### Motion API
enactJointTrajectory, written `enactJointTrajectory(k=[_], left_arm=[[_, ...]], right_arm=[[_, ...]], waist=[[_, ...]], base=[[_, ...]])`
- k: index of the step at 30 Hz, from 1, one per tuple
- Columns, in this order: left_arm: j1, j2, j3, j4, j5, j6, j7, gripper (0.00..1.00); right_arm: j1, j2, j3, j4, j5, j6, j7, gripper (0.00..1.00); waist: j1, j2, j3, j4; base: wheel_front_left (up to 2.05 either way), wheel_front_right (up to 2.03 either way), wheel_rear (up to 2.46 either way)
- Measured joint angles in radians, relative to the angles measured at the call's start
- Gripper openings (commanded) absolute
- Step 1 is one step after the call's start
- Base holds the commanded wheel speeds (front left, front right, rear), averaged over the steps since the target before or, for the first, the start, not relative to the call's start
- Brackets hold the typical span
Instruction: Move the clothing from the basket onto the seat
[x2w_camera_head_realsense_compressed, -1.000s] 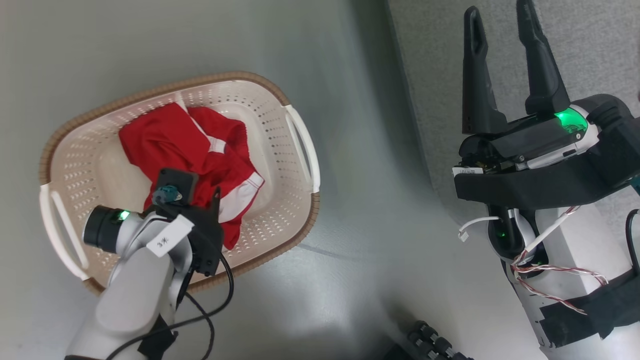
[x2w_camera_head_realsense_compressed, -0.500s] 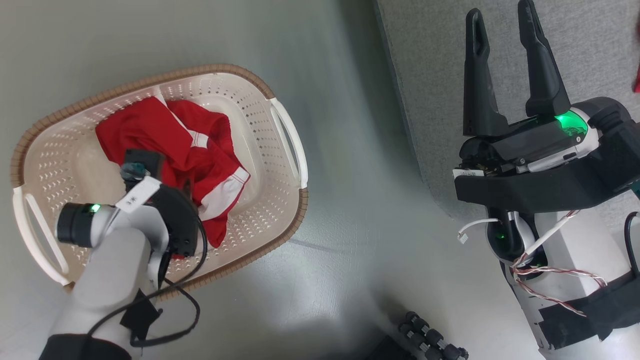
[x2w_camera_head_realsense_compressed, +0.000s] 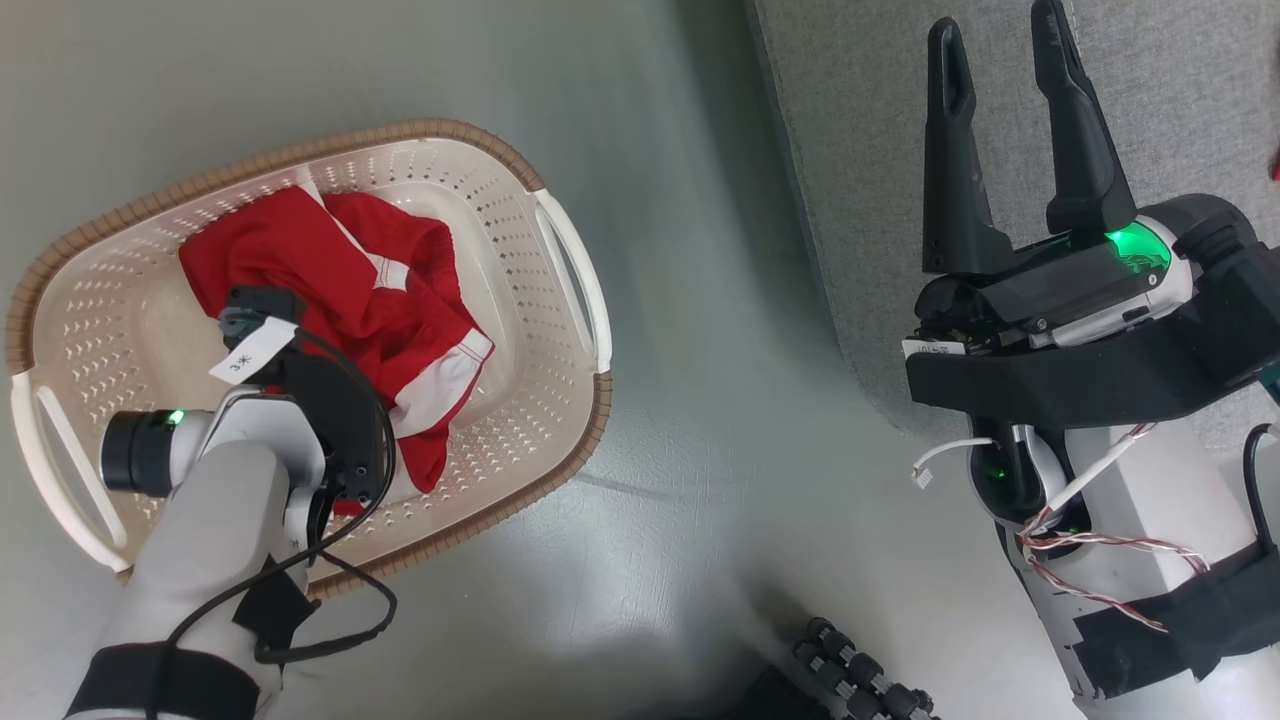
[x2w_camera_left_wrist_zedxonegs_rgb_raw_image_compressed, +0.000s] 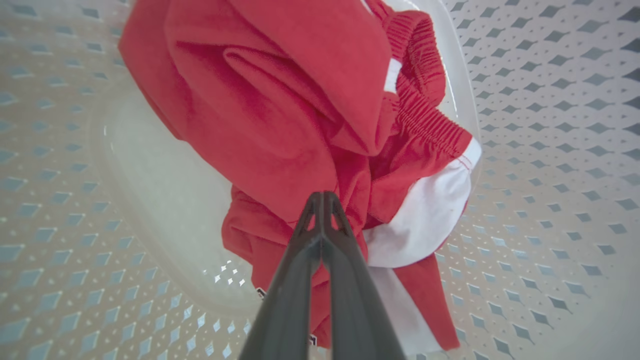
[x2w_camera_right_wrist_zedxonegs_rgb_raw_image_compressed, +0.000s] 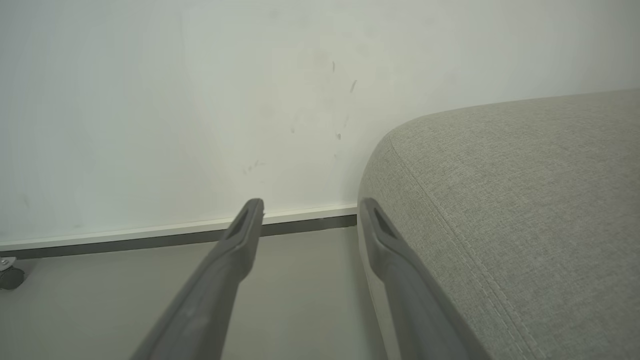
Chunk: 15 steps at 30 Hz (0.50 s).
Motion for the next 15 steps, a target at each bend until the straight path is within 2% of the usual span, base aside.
enactJointTrajectory(k=[15], left_arm=[[-0.016,-0.046,0.007,0.072,-0.018,-0.011,-0.028,0.00]], right_arm=[[0.005,-0.011,-0.020,0.032,0.000,0.005,-0.007,1.00]], waist=[[0.0000,0.0000,-0.034,0.026]], base=[[0.00,0.00,0.00]])
